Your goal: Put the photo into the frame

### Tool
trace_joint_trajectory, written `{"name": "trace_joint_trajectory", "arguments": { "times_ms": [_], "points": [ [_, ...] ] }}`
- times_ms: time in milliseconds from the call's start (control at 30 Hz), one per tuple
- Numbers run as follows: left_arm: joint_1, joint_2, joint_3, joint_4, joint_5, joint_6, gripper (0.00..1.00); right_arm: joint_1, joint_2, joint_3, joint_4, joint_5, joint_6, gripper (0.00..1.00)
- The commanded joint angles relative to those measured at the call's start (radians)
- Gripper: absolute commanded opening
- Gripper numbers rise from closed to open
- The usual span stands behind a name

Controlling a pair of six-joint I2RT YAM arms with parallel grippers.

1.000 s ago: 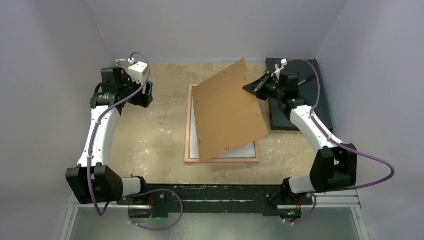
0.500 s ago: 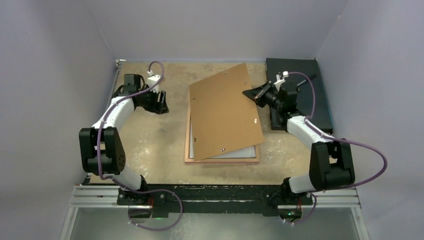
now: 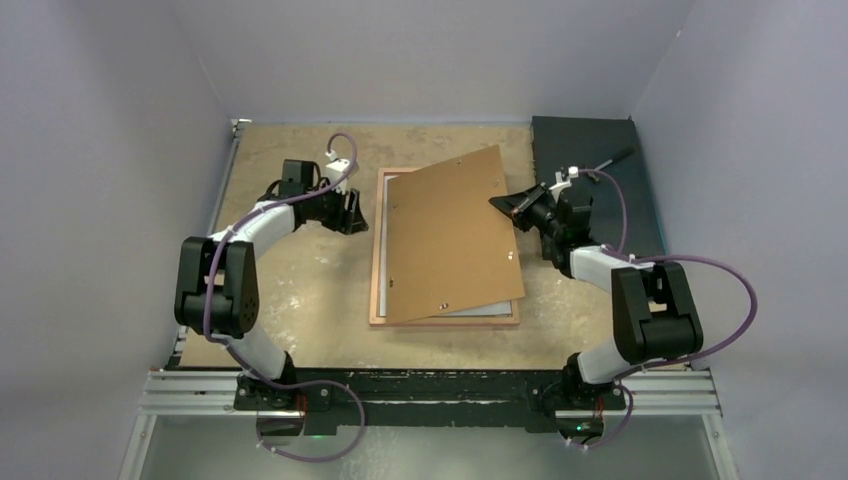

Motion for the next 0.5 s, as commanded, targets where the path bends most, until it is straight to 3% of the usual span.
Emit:
{"name": "trace_joint_trajectory", "arguments": {
  "times_ms": [0,467],
  "points": [
    [-0.013,0.01,-0.017,0.101,0.009,-0.033,0.51,-0.008,0.02,-0.005,0.184,-0.045,0.071,0.0],
    [-0.048,0.106,-0.051,0.157,-0.022,-0.051,0.37,-0.026,0.116,-0.006,0.284,-0.065,0.085,0.0]
  ]
}}
